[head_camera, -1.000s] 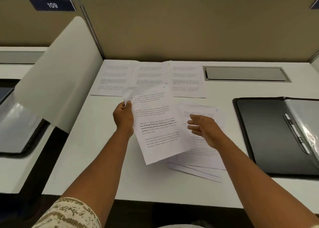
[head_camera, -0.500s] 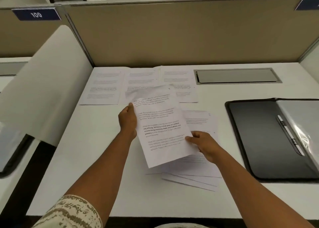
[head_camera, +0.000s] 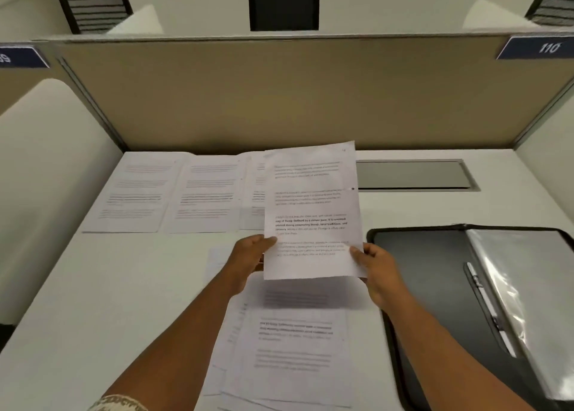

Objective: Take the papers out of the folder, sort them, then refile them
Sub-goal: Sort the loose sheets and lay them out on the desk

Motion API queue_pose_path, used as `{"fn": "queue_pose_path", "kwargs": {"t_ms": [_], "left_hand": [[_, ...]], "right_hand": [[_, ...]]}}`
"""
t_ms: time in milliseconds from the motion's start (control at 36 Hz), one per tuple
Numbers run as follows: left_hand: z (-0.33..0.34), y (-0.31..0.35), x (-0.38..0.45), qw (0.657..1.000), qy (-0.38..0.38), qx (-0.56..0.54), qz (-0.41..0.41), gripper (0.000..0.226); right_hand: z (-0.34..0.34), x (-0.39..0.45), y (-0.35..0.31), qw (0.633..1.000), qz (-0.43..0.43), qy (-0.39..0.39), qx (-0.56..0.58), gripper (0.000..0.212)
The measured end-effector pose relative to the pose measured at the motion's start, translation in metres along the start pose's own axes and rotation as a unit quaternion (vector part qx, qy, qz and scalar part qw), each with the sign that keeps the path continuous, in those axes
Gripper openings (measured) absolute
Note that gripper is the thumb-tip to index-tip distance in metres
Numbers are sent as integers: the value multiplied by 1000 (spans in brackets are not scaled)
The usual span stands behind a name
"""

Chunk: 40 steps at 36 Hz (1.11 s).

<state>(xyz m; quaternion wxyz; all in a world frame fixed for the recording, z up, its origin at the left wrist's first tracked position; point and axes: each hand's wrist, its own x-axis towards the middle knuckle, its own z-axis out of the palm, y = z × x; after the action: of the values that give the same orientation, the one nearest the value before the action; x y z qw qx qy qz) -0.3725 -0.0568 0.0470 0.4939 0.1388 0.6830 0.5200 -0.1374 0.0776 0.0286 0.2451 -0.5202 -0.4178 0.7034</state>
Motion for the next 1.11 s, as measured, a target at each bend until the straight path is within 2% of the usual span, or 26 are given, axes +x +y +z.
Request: {"fn": "queue_pose_path", "kwargs": {"t_ms": [111, 306, 528, 667, 750, 806, 917, 1056, 1111], "left_hand": [[33, 2, 24, 999, 3, 40, -3, 9], [87, 15, 70, 991, 82, 98, 45, 9], [126, 13, 129, 987, 115, 97, 63, 27], [139, 11, 150, 975, 145, 146, 86, 11], [142, 9, 157, 964, 160, 192, 93, 23], [143, 5, 161, 952, 158, 238, 106, 34], [150, 0, 162, 909, 151, 349, 172, 41], [154, -10, 165, 821, 111, 506, 241, 46], [156, -12, 165, 801, 122, 535, 240, 44]], "right_hand": [[-18, 26, -21, 1000, -5, 25, 6, 4], [-47, 80, -50, 998, -25, 49, -29, 10], [-67, 133, -71, 981, -56, 114, -148, 15], [-70, 163, -76, 967, -58, 129, -210, 18], [-69, 174, -78, 958, -60, 138, -246, 17], [-69, 180, -80, 948, -70, 154, -270, 19], [-70, 189, -78, 930, -79, 181, -310, 21], [-71, 192, -70, 921, -81, 163, -344, 22], [-71, 191, -70, 922, -78, 153, -347, 24]]}}
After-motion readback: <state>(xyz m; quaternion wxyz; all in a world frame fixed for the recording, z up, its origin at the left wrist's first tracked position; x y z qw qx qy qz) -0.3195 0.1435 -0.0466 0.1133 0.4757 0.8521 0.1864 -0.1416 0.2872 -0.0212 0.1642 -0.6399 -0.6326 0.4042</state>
